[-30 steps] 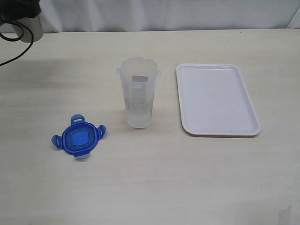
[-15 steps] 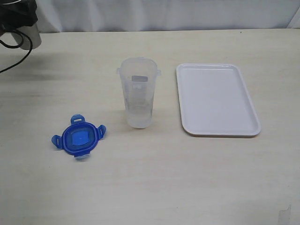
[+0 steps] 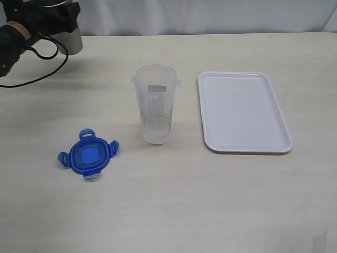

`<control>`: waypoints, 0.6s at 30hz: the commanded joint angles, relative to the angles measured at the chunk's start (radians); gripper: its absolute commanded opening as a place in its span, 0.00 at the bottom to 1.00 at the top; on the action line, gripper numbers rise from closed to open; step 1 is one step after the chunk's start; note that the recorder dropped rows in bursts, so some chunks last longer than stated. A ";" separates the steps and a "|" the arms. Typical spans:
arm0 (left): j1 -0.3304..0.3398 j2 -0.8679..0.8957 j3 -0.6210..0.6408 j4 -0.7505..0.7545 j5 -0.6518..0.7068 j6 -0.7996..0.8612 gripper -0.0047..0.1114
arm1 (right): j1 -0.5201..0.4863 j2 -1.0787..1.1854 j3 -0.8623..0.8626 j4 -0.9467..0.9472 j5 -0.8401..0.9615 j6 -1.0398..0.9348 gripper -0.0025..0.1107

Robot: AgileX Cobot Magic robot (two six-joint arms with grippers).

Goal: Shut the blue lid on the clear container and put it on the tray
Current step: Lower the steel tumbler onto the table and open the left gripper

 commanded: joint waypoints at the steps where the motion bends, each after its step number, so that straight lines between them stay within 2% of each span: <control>1: -0.040 0.024 -0.039 -0.002 -0.064 -0.002 0.04 | -0.002 -0.004 0.002 0.006 -0.003 0.004 0.06; 9: -0.059 0.089 -0.070 -0.009 -0.064 0.019 0.04 | -0.002 -0.004 0.002 0.006 -0.003 0.004 0.06; 13: -0.059 0.126 -0.070 -0.017 -0.117 0.120 0.04 | -0.002 -0.004 0.002 0.006 -0.003 0.004 0.06; 14: -0.059 0.138 -0.070 -0.036 -0.161 0.120 0.04 | -0.002 -0.004 0.002 0.006 -0.003 0.004 0.06; 18: -0.061 0.172 -0.070 -0.115 -0.165 0.121 0.04 | -0.002 -0.004 0.002 0.006 -0.003 0.004 0.06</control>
